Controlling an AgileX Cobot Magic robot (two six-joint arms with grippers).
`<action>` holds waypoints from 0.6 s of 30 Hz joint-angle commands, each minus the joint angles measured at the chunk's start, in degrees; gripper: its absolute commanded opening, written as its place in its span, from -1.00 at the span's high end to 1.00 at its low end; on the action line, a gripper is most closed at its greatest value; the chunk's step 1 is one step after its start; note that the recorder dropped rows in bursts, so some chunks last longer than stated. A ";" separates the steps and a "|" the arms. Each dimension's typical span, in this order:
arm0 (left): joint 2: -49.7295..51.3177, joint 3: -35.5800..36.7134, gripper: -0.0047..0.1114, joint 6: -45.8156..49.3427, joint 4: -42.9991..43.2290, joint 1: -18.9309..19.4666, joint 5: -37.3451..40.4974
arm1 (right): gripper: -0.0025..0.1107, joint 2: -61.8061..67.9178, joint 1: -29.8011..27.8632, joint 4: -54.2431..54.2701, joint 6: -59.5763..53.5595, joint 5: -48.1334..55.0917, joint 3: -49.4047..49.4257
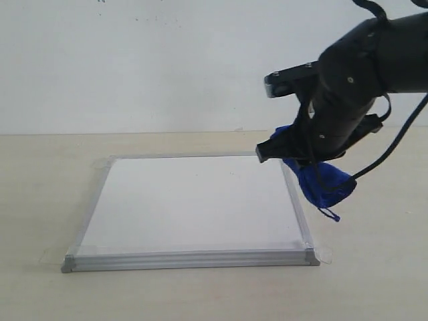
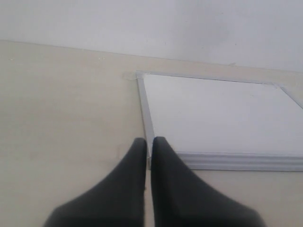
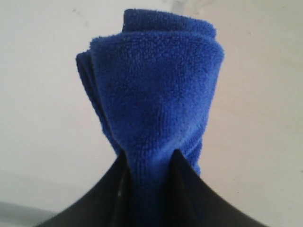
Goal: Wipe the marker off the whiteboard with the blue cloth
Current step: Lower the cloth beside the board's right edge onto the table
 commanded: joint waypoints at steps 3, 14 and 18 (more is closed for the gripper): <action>-0.15 0.15 0.85 -0.57 0.02 -0.12 -0.51 | 0.96 1.81 -5.02 -0.68 4.62 -4.96 1.14; -0.15 0.15 0.85 -0.57 0.02 -0.12 -0.51 | 0.96 11.64 -7.49 -1.58 9.54 -8.98 1.14; -0.15 0.15 0.85 -0.57 0.02 -0.12 -0.51 | 0.96 12.96 -8.27 -1.58 10.43 -11.40 1.14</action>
